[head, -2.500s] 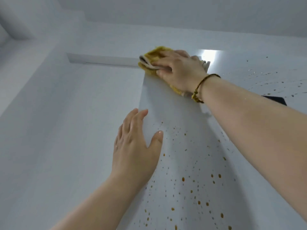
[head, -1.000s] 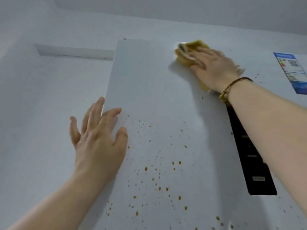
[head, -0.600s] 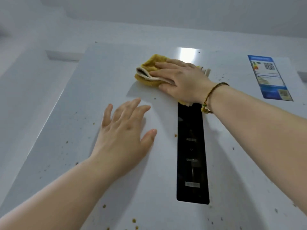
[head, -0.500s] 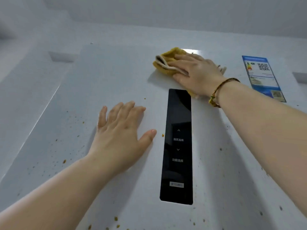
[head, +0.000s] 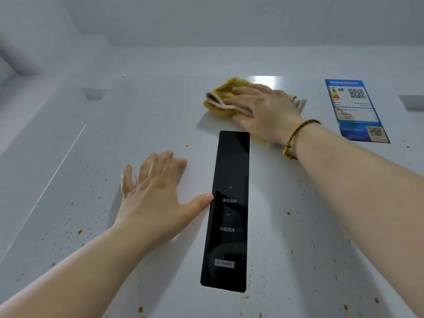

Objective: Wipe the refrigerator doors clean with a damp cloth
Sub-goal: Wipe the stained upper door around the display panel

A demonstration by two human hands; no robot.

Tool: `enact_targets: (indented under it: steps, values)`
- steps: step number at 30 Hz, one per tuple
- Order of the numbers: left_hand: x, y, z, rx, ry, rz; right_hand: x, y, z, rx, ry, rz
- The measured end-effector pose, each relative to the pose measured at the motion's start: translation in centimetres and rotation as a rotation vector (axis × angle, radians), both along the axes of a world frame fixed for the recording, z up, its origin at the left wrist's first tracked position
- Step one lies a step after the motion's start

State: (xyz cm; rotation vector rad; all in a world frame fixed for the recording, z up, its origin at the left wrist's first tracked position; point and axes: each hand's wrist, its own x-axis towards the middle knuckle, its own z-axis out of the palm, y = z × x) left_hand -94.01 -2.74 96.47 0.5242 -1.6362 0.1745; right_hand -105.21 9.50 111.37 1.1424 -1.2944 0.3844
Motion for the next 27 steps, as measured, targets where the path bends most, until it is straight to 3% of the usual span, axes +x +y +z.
enact_targets:
  steps: [5, 7, 9, 13, 15, 19, 24, 27]
  values:
    - [0.4, 0.0, -0.1, 0.008, -0.023, -0.031, -2.1, 2.0, 2.4, -0.386, -0.336, -0.031]
    - [0.4, -0.2, -0.2, 0.002, -0.030, -0.038, -1.6, 1.6, 2.3, -0.448, -0.406, -0.045]
    - [0.5, -0.3, -0.2, -0.004, -0.030, -0.042, -0.5, 0.7, 1.4, -0.366, -0.338, -0.072]
    - [0.4, -0.4, -0.4, -0.019, -0.019, -0.032, 0.5, -0.5, -1.4, 0.005, 0.007, -0.016]
    - [0.4, -0.4, -0.4, -0.024, -0.015, -0.029, 0.4, -0.4, -1.3, 0.050, 0.010, 0.025]
    - [0.4, -0.5, -0.4, -0.011, -0.013, -0.035, 1.2, -0.9, -0.5, -0.151, -0.173, 0.005]
    - [0.5, -0.7, -0.4, -0.028, -0.010, -0.019, 2.9, -2.9, -4.5, 0.252, 0.155, 0.076]
    - [0.6, -0.7, -0.4, -0.030, -0.020, 0.004, 2.6, -2.1, -2.8, 0.266, 0.155, 0.083]
